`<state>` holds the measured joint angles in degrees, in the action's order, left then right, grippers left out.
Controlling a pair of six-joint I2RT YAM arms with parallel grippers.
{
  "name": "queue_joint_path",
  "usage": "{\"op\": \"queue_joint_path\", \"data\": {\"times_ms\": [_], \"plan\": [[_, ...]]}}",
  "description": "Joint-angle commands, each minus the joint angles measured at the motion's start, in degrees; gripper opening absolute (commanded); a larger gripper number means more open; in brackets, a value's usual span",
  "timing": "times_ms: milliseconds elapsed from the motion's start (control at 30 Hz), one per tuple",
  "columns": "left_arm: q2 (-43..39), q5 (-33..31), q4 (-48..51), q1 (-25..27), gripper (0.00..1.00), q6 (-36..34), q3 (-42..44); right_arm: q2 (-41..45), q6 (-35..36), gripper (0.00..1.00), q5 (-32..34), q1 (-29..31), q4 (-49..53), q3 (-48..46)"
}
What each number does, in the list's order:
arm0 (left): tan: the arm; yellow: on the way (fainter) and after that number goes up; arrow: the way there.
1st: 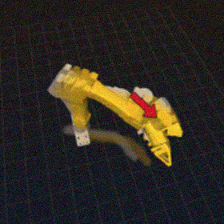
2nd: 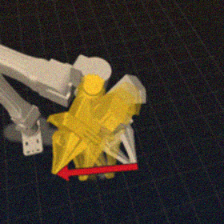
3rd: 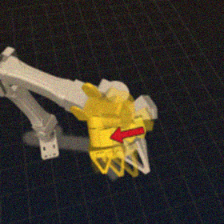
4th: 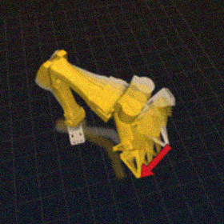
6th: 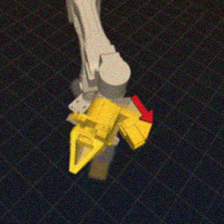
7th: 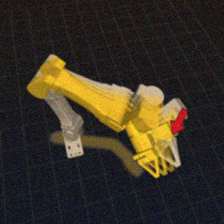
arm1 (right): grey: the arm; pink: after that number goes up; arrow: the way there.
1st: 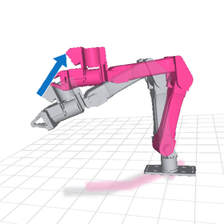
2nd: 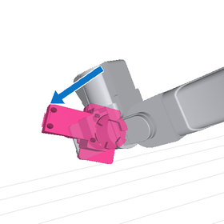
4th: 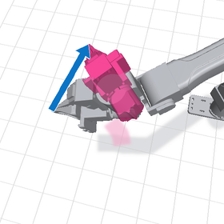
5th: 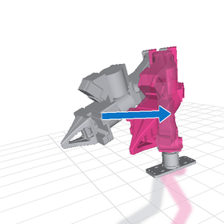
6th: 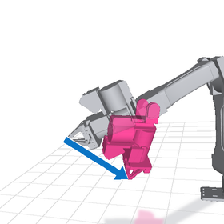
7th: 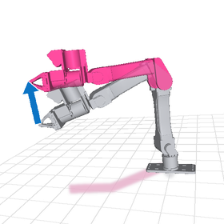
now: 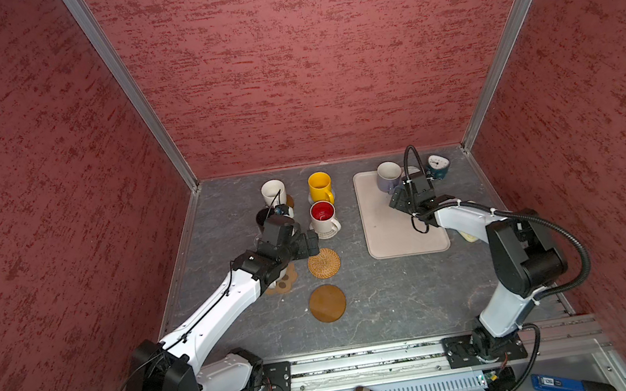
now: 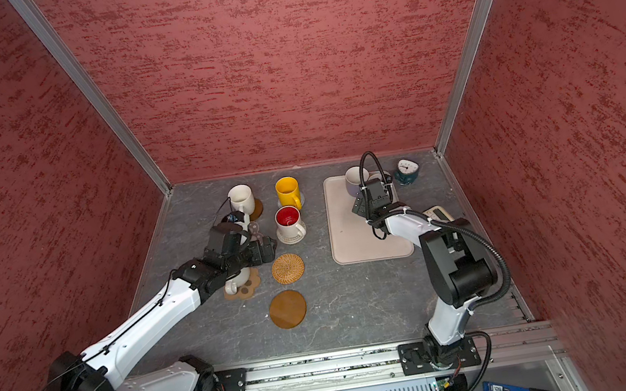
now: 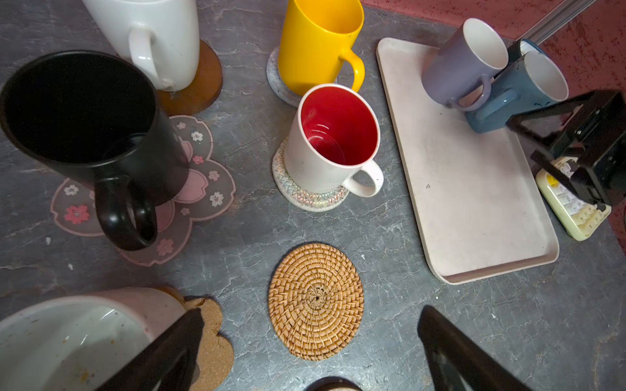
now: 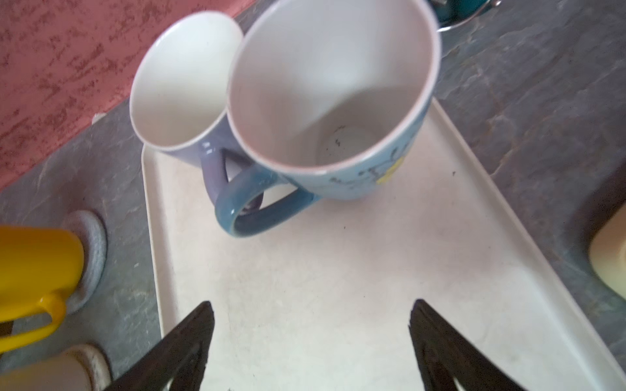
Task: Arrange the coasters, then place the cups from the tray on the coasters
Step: 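Open the left gripper while the right gripper descends into the blue floral mug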
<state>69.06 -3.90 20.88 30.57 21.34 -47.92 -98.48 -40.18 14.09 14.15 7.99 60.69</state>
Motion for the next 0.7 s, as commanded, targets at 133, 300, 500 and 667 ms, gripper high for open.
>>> {"op": "queue_joint_path", "data": {"times_ms": [133,300,500,667], "plan": [[0.6,0.6,-3.9,0.5,1.00,-1.4,1.9,-3.1,-8.4,0.93,8.1,-0.4,0.1,7.0],[-0.1,2.1,-4.1,0.5,1.00,-1.1,2.4,-6.7,-8.7,0.93,8.9,-1.0,1.4,10.8],[-1.0,1.5,-4.0,0.5,0.99,-1.3,2.9,-9.1,-8.2,0.93,9.2,-1.3,2.8,13.1],[-0.7,1.9,-4.1,0.5,1.00,-1.1,2.9,-9.9,-7.9,0.93,9.2,-1.3,3.2,12.8]]}}
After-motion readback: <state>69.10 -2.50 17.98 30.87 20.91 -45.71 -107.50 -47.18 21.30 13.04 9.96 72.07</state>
